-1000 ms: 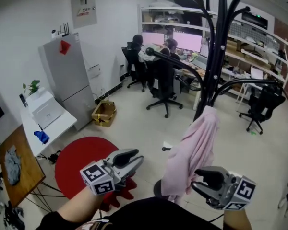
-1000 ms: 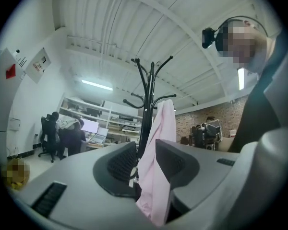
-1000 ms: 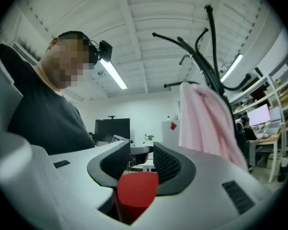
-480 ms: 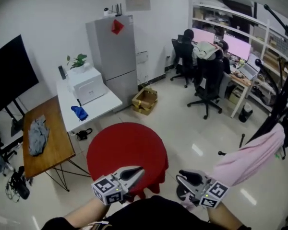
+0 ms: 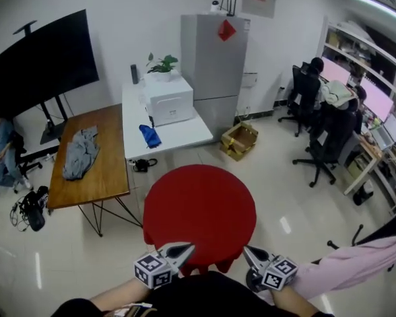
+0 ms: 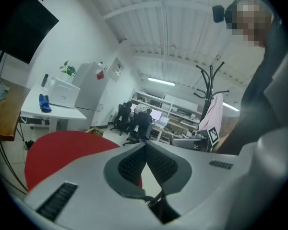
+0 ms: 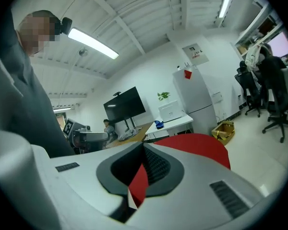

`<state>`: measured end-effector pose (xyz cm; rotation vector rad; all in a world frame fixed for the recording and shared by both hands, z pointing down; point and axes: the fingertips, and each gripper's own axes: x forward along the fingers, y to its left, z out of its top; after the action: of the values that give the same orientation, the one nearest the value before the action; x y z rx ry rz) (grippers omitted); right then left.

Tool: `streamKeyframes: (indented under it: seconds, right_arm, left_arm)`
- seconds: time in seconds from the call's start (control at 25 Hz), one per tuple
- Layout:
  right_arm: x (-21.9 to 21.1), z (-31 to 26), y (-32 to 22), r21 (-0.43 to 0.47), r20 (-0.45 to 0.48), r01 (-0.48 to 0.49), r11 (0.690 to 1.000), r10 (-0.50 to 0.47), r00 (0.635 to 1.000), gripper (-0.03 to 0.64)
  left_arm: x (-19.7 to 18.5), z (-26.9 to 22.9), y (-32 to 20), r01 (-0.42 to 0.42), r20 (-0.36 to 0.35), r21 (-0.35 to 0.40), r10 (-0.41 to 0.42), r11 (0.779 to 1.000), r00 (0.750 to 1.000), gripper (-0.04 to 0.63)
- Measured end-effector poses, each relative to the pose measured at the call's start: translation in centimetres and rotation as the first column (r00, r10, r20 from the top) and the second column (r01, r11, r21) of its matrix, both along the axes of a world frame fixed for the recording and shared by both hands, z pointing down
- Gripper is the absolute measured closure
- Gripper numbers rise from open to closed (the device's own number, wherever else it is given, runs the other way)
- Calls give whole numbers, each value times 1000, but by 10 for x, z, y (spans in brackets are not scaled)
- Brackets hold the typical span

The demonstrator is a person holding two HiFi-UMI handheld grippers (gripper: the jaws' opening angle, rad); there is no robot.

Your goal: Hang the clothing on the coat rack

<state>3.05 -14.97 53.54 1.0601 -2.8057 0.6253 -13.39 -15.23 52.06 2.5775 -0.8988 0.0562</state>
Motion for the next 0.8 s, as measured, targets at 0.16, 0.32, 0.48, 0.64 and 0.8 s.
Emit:
streamKeyframes:
  seconds: [0.16, 0.32, 0.48, 0.64, 0.8]
  right_arm:
    - [-12, 7, 1, -6, -35, 61, 998, -61, 998, 617]
    - [-9, 7, 0, -10, -26, 74, 997, -74, 997, 617]
    - [-10, 4, -1, -4, -26, 92, 996, -92, 995, 617]
    - [-11, 3, 2, 1, -25, 101, 995, -101, 995, 617]
    - [-13, 0, 3, 9, -35, 108, 994, -108, 994, 617]
  left_arm:
    - [4, 3, 5, -14, 32, -16, 15, 1000, 999, 595]
    - [4, 5, 7, -6, 21, -26, 7, 1000, 1000, 595]
    - [2, 6, 6, 0, 4, -38, 0, 999, 1000, 595]
    - [5, 6, 7, -9, 3, -36, 9, 999, 1000, 595]
    - [4, 5, 7, -12, -1, -32, 12, 999, 1000, 595]
